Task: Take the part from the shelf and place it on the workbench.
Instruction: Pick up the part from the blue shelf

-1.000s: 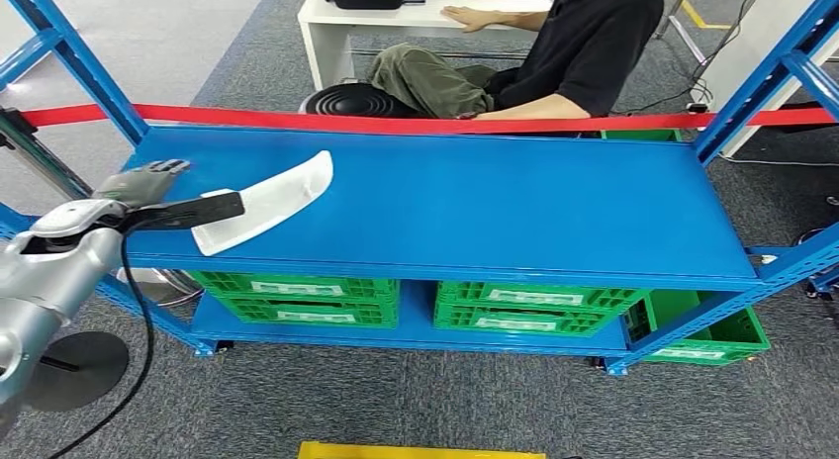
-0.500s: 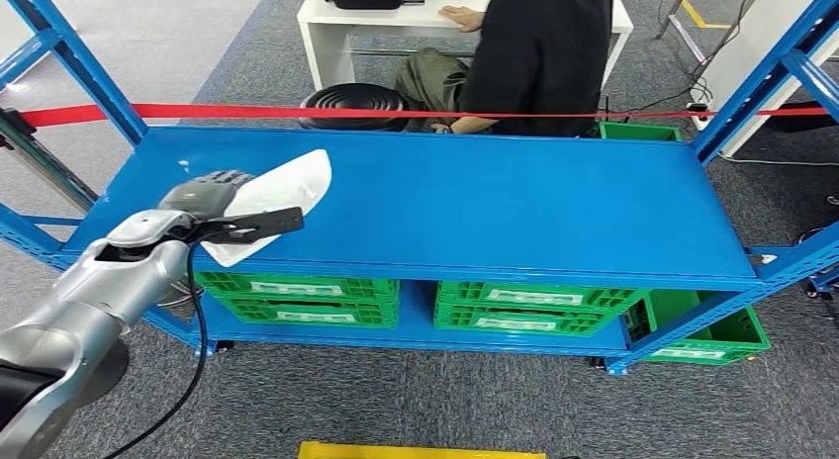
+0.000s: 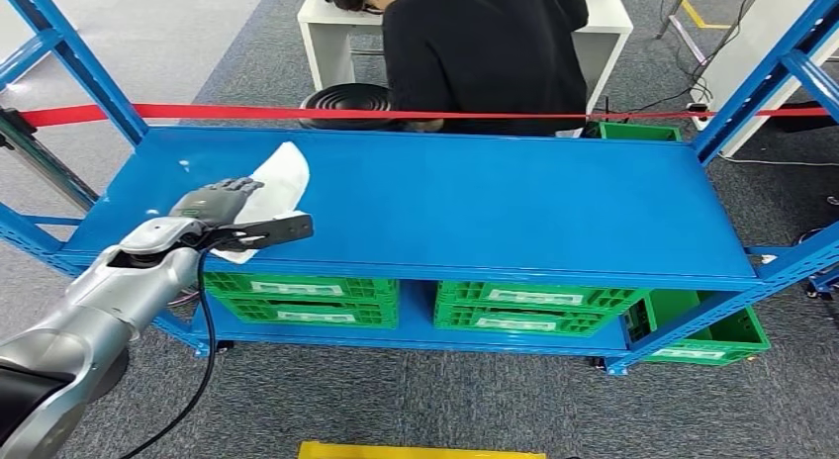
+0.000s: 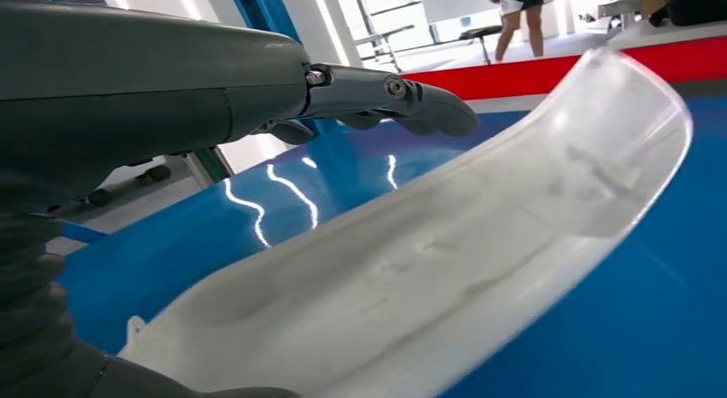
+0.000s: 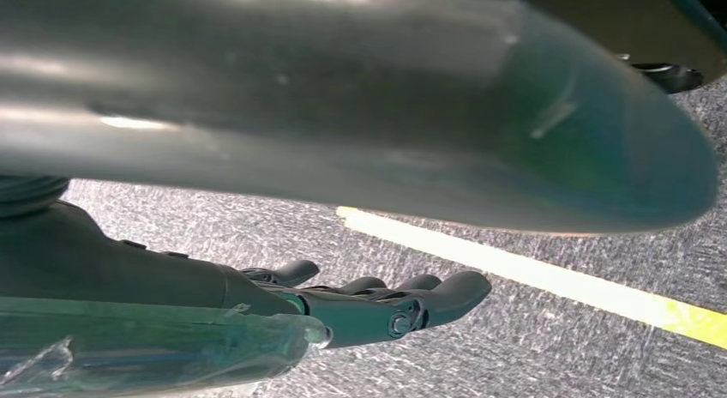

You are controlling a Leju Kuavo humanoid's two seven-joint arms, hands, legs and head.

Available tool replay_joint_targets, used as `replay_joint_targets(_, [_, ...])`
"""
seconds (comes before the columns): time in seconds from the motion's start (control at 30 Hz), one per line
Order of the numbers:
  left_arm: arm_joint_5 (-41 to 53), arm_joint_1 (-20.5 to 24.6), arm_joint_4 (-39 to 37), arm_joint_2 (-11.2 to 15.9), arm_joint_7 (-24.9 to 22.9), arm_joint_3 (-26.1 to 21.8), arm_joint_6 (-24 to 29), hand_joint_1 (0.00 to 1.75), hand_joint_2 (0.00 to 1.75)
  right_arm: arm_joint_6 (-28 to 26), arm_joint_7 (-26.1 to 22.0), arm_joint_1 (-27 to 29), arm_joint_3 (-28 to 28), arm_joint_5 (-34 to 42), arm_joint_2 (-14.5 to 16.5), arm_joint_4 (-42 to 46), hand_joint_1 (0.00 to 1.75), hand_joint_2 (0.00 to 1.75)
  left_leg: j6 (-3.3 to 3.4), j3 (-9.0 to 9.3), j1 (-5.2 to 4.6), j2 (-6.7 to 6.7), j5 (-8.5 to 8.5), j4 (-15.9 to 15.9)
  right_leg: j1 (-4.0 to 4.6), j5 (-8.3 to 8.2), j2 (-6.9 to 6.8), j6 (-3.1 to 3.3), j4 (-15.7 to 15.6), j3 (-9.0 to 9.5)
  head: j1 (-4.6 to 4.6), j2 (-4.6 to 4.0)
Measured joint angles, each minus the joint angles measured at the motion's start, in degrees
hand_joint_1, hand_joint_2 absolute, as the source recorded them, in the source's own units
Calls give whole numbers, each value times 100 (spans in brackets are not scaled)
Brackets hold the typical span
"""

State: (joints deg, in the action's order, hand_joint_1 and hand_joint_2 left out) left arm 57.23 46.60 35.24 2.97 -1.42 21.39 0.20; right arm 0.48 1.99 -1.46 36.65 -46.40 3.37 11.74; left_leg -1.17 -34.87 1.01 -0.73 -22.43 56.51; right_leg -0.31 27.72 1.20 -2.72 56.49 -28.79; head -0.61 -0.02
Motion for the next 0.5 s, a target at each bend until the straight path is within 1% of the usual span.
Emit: replay_joint_targets(0.5, [59,0,-12,-8,2,42,0,0,175,4,-2,0,20,-38,0,0,0,0,0,0,0,0,0,0,0,0,0,0,0,0,0,0])
